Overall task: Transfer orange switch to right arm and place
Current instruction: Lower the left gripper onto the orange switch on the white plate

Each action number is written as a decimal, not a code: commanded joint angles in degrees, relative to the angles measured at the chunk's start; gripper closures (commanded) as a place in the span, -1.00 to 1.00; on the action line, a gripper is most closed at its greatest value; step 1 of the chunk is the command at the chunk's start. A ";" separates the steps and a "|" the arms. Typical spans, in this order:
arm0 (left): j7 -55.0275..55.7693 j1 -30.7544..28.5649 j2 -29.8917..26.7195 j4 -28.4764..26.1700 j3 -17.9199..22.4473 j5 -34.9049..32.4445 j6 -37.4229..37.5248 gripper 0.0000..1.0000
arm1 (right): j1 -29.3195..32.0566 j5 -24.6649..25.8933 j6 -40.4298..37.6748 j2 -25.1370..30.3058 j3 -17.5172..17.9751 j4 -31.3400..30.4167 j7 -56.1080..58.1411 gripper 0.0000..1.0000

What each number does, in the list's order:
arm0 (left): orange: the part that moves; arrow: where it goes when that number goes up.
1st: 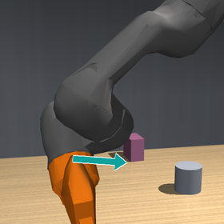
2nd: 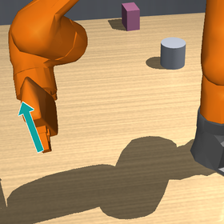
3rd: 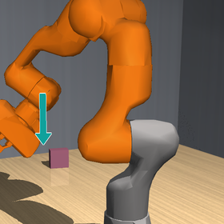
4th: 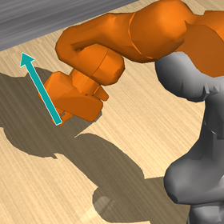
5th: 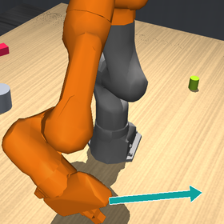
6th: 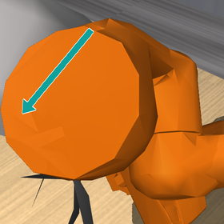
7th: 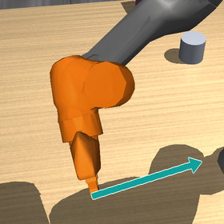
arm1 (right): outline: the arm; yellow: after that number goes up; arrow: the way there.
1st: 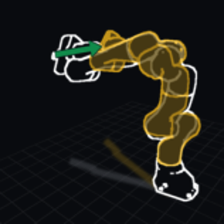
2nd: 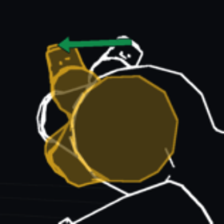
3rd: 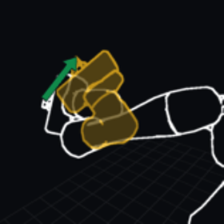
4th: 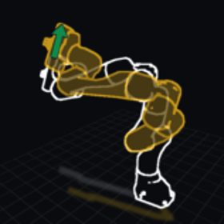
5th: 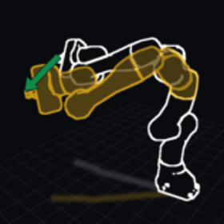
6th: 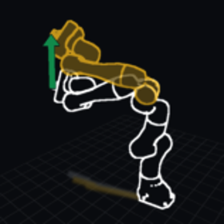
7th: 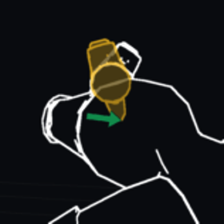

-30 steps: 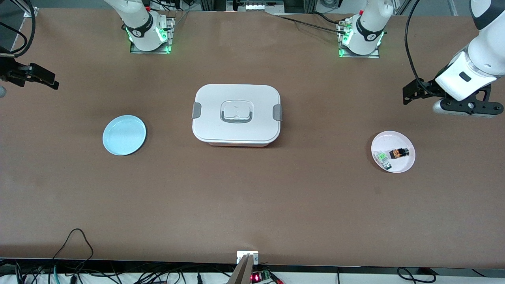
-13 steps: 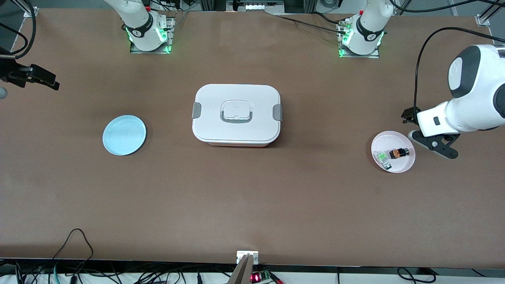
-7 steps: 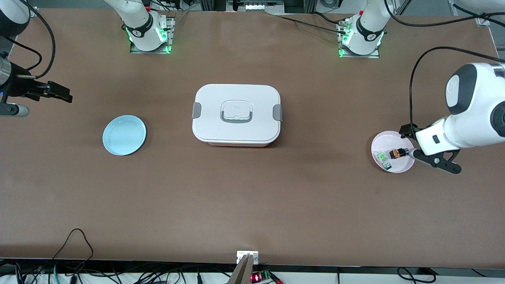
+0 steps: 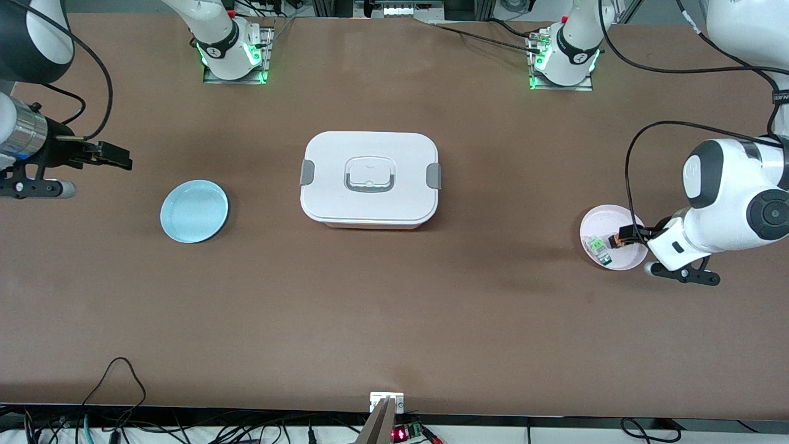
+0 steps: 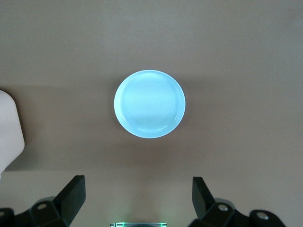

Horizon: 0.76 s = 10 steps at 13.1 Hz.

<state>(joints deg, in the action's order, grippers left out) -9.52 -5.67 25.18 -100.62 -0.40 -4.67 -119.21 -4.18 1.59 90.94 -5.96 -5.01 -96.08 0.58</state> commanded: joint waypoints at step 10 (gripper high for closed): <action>5.21 -4.53 1.27 -18.03 -0.74 1.24 -28.07 -1.00 | -1.00 -5.99 -0.06 -1.34 0.27 0.81 0.39 -1.00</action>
<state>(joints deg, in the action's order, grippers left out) -5.49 -9.73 26.64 -116.99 -0.47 -4.46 -144.09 -5.52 -3.19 91.14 -6.61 -4.73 -96.05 0.58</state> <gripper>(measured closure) 0.000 0.000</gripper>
